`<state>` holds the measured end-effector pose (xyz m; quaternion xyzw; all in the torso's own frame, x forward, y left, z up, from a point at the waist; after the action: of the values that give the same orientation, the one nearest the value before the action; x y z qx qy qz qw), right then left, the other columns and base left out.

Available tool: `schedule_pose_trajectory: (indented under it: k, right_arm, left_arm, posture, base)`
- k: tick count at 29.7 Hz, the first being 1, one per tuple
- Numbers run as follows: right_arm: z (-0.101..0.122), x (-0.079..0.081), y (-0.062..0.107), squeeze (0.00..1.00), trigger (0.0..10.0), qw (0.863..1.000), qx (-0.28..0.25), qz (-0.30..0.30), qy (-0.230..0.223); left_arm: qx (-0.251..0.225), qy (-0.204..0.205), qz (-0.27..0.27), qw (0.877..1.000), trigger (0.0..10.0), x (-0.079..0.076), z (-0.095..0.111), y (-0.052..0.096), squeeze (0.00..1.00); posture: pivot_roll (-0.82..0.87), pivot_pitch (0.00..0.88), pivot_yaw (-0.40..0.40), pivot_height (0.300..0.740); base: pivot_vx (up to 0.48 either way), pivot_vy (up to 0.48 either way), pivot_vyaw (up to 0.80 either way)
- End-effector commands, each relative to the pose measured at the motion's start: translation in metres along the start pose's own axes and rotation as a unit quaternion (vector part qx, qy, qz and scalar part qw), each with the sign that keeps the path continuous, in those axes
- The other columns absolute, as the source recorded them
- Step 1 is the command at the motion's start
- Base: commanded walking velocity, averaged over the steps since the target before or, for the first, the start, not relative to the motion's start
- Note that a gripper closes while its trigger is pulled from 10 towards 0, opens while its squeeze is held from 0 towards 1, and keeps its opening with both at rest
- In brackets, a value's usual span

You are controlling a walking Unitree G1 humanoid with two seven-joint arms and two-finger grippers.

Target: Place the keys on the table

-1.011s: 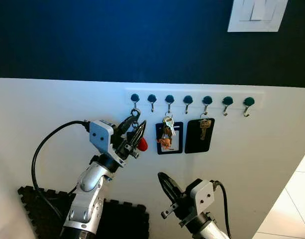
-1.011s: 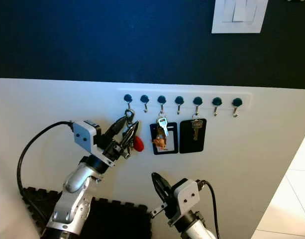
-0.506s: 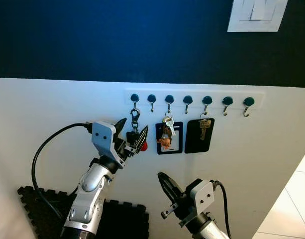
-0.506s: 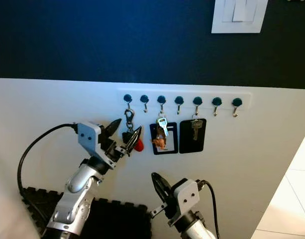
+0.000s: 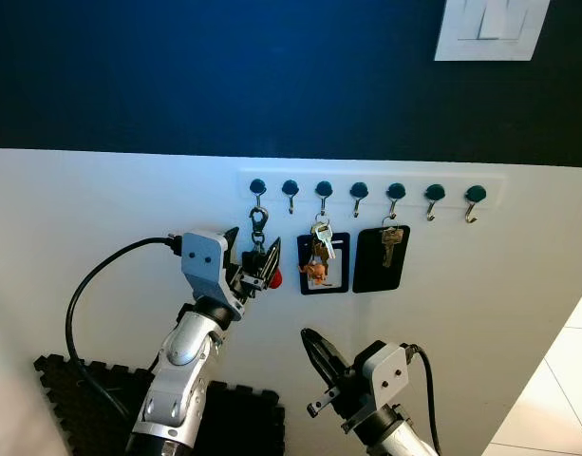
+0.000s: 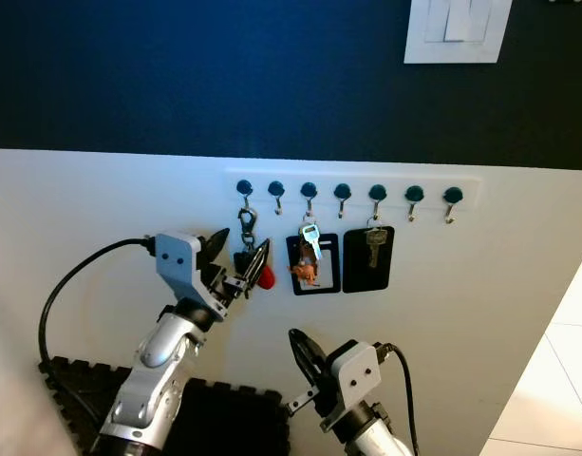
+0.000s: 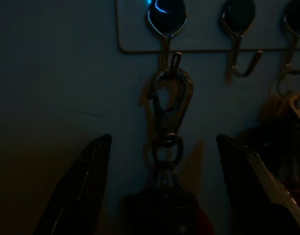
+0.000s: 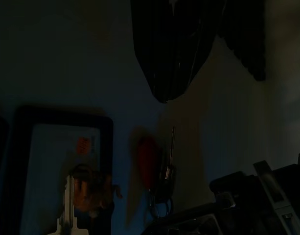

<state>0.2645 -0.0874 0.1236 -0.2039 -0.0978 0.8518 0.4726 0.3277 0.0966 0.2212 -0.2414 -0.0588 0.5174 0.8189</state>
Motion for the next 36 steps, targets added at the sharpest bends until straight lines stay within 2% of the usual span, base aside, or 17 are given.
schedule_pose_trajectory:
  k: [1,2,3,4,5,6,7,9,10,25,36]
  right_arm:
    - [-0.0032,0.0022,0.0006,0.00,10.0,1.000,0.006,0.000,0.000]
    - [-0.0032,0.0022,0.0005,0.00,10.0,1.000,0.006,0.000,0.000]
    - [-0.0032,0.0022,0.0005,0.00,10.0,1.000,0.006,0.000,0.000]
    - [-0.0033,0.0023,0.0006,0.00,10.0,1.000,0.006,0.000,0.000]
    - [-0.0033,0.0024,0.0005,0.00,10.0,1.000,0.006,0.000,0.000]
    - [-0.0033,0.0025,0.0005,0.00,10.0,1.000,0.006,0.000,0.000]
    - [-0.0033,0.0025,0.0005,0.00,10.0,1.000,0.006,0.000,0.000]
    - [-0.0034,0.0027,0.0005,0.00,10.0,1.000,0.006,0.000,0.000]
    - [-0.0034,0.0027,0.0005,0.00,10.0,1.000,0.006,0.000,0.000]
    - [-0.0038,0.0024,0.0007,0.00,10.0,1.000,0.006,0.000,0.001]
    - [-0.0043,0.0023,0.0011,0.00,10.0,1.000,0.007,-0.001,0.001]
  left_arm:
    - [-0.008,-0.006,0.014,1.000,8.2,0.0014,0.0015,-0.0013,0.00]
    - [-0.008,-0.008,0.016,1.000,7.6,0.0020,0.0018,-0.0017,0.00]
    - [-0.008,-0.008,0.016,1.000,7.6,0.0020,0.0018,-0.0017,0.00]
    - [-0.009,-0.009,0.019,1.000,6.9,0.0026,0.0022,-0.0019,0.00]
    - [-0.009,-0.011,0.020,1.000,6.9,0.0031,0.0025,-0.0021,0.00]
    - [-0.009,-0.010,0.022,1.000,4.6,0.0034,0.0025,-0.0023,0.00]
    - [-0.009,-0.010,0.022,1.000,4.6,0.0034,0.0025,-0.0023,0.00]
    - [-0.009,-0.010,0.023,1.000,1.9,0.0036,0.0020,-0.0023,0.00]
    - [-0.008,-0.010,0.023,1.000,0.0,0.0036,0.0018,-0.0022,0.00]
    - [-0.006,-0.003,0.017,1.000,0.0,-0.0019,0.0001,-0.0032,0.00]
    - [-0.022,-0.002,0.009,1.000,0.0,0.0020,0.0061,-0.0014,0.00]
  posture:
    - [0.03,0.041,0.040,0.740]
    - [0.03,0.041,0.040,0.740]
    - [0.03,0.041,0.040,0.740]
    - [0.03,0.039,0.039,0.740]
    - [0.03,0.039,0.040,0.740]
    - [0.03,0.039,0.040,0.740]
    - [0.03,0.039,0.040,0.740]
    - [0.03,0.039,0.040,0.740]
    - [0.03,0.039,0.040,0.740]
    - [0.03,0.033,0.042,0.740]
    - [0.03,0.032,0.043,0.740]
  base:
    - [0.000,0.000,0.00]
    - [0.000,0.000,0.00]
    - [0.000,0.000,0.00]
    - [0.000,0.000,0.00]
    - [0.000,0.000,0.00]
    - [0.000,0.000,0.00]
    - [0.000,0.000,0.00]
    - [0.000,0.000,0.00]
    - [0.000,0.000,0.00]
    - [0.000,0.000,0.00]
    - [0.000,0.000,0.00]
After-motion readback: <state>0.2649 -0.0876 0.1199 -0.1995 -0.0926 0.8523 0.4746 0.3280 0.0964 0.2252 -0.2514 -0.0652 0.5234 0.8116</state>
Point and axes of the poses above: a point about 5 cm out from each wrist's last joint towards the gripper, its own y axis pointing back from the gripper into the wrist, its own z axis along the axis of the wrist's last joint, x = y × z, the point moved 1 cm from there along -y, pointing out of the wrist towards the gripper, and after that the axes turned 11 degrees about y, right-handed, at the moved point
